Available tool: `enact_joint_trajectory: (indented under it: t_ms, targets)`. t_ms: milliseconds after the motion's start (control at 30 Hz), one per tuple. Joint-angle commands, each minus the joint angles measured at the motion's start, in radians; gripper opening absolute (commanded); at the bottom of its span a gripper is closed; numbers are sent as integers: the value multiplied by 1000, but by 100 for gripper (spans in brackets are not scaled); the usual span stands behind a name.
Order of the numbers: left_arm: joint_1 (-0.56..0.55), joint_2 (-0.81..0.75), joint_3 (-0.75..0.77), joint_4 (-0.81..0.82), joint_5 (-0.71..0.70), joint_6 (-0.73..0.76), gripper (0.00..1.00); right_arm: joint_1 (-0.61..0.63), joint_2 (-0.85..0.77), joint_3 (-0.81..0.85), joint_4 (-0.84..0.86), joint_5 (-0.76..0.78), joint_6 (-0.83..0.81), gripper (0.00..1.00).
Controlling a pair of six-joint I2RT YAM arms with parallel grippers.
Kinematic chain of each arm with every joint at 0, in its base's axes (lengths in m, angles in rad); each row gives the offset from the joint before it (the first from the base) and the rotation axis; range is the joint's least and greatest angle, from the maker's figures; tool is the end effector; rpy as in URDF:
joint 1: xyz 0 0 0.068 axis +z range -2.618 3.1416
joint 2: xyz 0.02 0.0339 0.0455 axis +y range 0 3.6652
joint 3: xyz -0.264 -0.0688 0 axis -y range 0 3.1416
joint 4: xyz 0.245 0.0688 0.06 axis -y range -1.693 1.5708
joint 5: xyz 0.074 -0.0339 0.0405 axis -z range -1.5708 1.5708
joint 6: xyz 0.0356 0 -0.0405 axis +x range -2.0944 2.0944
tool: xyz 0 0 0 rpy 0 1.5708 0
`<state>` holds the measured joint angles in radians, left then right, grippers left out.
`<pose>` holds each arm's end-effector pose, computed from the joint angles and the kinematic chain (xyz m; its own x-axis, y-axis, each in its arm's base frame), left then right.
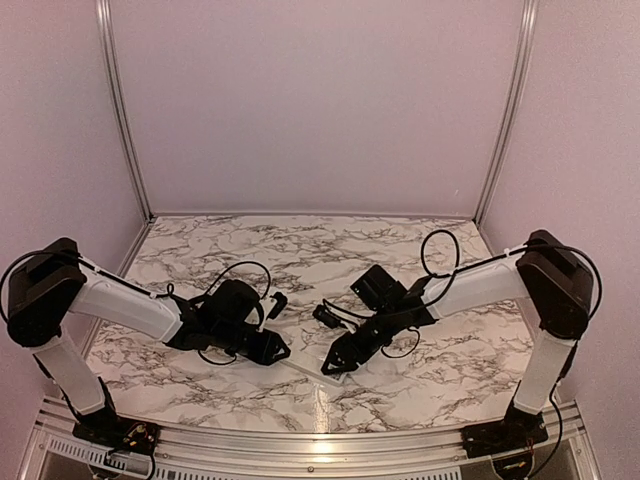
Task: Load the batteries into the remote control
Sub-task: Press the battery cover onto the remote control, then pick up the remote control from the center of the board.
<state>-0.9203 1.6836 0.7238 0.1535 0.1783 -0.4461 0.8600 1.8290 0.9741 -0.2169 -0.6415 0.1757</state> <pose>0.1857 -0.2544 0.1309 -0.7643 0.3031 -0.5692 0.5850 0.6973 -0.4141 0.2073 0.2735 0.1333 -0.7029 -0.6018 -0.3793 -0.6817 0.4173 0.6010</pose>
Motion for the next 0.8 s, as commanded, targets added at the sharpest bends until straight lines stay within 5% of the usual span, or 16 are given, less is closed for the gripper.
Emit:
enact_joint_trajectory:
  t_ms: [0,367,500,633,767]
  targets:
    - [-22,-59,44,-137,13,121,34,-13,-87,-19,24,18,10,53]
    - [-19,-151,242,-403,73,553,69,-154,-435,-119,121,107,39,66]
    - [-31,-148,300,-517,97,775,72,-163,-571,-178,203,182,53,74]
    - [-32,-90,359,-612,94,907,73,-168,-665,-216,252,284,89,95]
    - [-53,-2,410,-670,78,987,73,-176,-694,-222,239,307,96,96]
